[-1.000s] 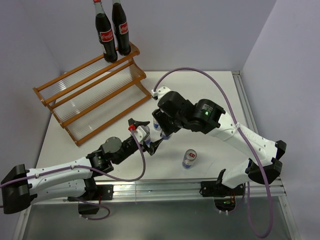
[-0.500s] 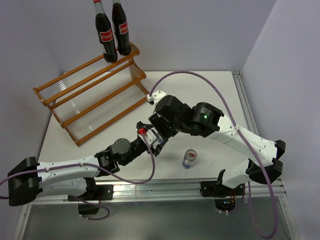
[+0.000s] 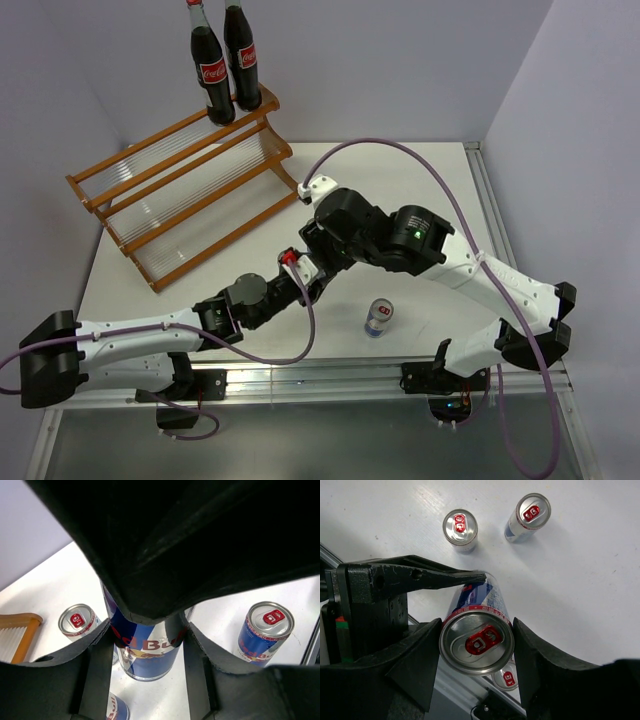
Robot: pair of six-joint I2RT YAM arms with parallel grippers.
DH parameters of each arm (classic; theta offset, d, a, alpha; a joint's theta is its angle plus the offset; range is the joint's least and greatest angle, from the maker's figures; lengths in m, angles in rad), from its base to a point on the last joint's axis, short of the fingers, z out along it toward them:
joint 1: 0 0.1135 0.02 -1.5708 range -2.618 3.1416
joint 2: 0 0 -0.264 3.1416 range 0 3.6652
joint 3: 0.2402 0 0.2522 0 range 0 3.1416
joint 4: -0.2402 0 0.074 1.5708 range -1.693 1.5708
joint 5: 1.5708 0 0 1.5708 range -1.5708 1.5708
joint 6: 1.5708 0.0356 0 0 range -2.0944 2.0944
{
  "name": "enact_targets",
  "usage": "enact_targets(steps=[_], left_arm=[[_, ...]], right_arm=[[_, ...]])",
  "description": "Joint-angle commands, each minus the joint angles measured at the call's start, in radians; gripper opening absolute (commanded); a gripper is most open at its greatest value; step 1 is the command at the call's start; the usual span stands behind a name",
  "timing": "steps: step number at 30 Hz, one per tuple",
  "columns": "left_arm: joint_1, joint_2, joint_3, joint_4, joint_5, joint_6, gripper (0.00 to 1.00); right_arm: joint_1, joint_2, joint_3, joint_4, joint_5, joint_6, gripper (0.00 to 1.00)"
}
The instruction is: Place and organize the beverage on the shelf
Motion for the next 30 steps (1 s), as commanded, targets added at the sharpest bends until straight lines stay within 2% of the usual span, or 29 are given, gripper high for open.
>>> enact_targets(steps=[1, 2, 5, 8, 15, 16, 21, 25, 30], left_arm=[[0.002, -0.036, 0.043, 0.072, -0.045, -0.042, 0.00], [0.002, -0.044, 0.037, 0.081, -0.069, -0.043, 0.00], [0.008, -0.066, 0.044, 0.084, -0.115, -0.033, 0.00], [0.069, -0.076, 0.075, 0.023, -0.086, -0.062, 0.00], [0.207, -0.150, 0.102, -0.032, -0.049, -0.104, 0.00], [0.247, -0.158, 0.110, -0.060, -0.043, -0.148, 0.00], [0.333, -0.159, 0.188, -0.106, -0.115, -0.174, 0.00], [0.414, -0.120, 0.332, -0.178, -0.183, -0.202, 0.00], [0.538, -0.025, 0.484, -0.285, -0.149, -0.231, 0.00]], right_arm=[[0.019, -0.053, -0.009, 0.154, -0.052, 0.032, 0.45], [0.019, -0.063, -0.028, 0.166, -0.056, 0.031, 0.56], [0.017, -0.101, -0.054, 0.202, -0.059, 0.029, 0.77], [0.017, -0.130, -0.066, 0.225, -0.064, 0.037, 0.91], [0.008, -0.194, -0.092, 0.228, 0.022, 0.069, 0.96], [0.003, -0.211, -0.108, 0.246, 0.024, 0.070, 0.97], [-0.021, -0.316, -0.178, 0.326, -0.009, 0.073, 1.00], [-0.049, -0.346, -0.243, 0.353, -0.013, 0.075, 1.00], [-0.064, -0.382, -0.313, 0.384, -0.026, 0.069, 1.00]])
